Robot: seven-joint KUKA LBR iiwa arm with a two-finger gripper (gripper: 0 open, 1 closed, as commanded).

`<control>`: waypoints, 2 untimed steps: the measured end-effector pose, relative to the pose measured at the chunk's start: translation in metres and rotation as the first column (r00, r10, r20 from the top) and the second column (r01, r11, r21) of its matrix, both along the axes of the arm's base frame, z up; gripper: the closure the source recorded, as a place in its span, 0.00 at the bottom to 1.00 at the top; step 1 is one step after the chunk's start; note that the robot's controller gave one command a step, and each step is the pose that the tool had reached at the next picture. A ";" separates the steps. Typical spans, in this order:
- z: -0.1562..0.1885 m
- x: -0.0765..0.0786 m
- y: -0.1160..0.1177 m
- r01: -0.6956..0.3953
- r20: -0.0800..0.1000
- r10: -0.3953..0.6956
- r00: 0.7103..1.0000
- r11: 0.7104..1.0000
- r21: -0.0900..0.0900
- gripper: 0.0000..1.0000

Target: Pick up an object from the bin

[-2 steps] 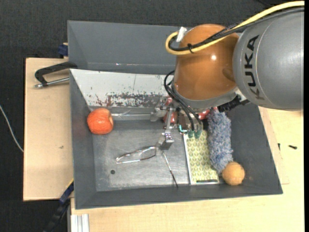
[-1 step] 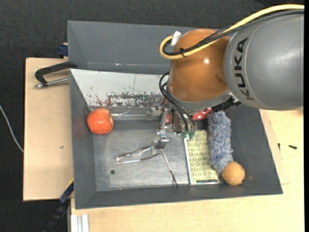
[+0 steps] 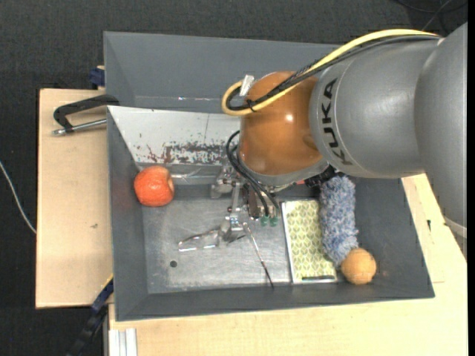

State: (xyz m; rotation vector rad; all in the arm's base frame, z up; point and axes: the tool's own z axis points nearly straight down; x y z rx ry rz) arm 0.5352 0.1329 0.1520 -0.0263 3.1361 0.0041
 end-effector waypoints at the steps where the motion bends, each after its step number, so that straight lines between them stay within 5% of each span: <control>1: -0.077 -0.010 -0.011 -0.089 0.000 0.089 0.996 0.996 0.000 1.00; 2: -0.079 -0.011 -0.011 -0.089 -0.002 0.089 0.996 0.996 0.000 0.00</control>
Offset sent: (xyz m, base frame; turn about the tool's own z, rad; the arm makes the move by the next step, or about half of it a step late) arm 0.0000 0.0000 0.0000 0.0000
